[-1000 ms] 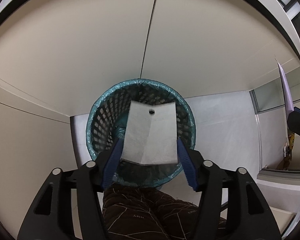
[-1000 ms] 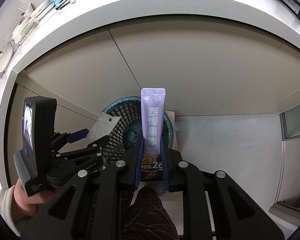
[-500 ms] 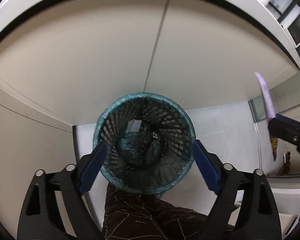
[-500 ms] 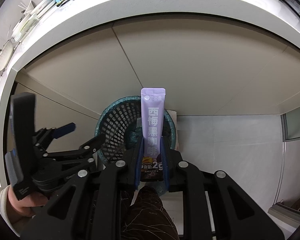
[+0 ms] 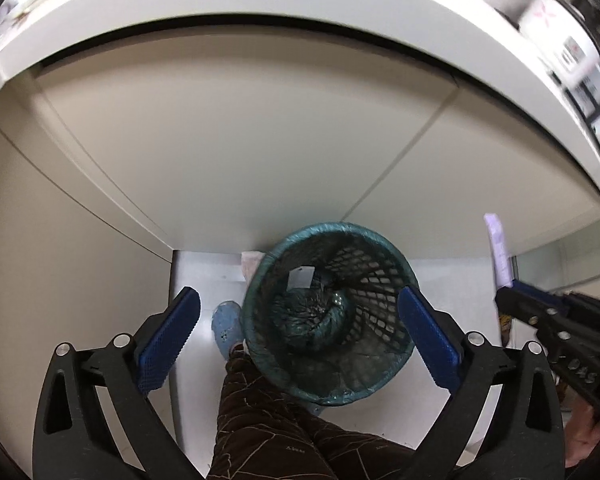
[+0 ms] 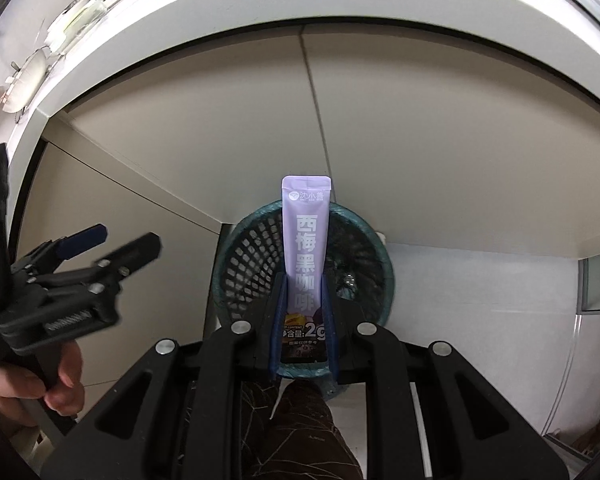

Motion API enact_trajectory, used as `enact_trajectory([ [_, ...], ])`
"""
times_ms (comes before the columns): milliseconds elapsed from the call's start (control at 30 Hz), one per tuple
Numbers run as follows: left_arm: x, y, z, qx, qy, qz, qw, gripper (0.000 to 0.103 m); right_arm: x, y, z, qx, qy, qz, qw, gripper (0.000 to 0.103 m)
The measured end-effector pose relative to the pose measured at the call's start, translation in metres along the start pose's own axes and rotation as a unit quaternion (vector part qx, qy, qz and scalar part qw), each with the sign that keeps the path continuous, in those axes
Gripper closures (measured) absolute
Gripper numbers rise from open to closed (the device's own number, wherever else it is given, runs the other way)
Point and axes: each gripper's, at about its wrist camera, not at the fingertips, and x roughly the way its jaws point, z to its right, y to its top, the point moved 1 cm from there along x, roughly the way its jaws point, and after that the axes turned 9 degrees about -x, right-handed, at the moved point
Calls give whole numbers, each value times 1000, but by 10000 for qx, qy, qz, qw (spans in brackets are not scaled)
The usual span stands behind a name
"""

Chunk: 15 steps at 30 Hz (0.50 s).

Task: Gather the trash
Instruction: 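Open left tool to drop the bag while right tool releases the sachet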

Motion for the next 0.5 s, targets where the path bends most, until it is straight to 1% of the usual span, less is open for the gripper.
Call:
enact_trajectory([
  [167,-9,6,-16,-18,57,104,9999,6,20,2,-5,-29,29,-178,9998,87],
  [300,-13,10,-27,-122,43,83,9999,6,38,3,-7,-89,-11,-365,9993,86],
  [367,-13,10,-30,-127,46,69,9999,6,47,6,-15,-102,-14,-452,9989,86],
  [500,-13,9,-34,-130,46,42,9999,6,53,10,-15,-38,78,-514,9986,86],
])
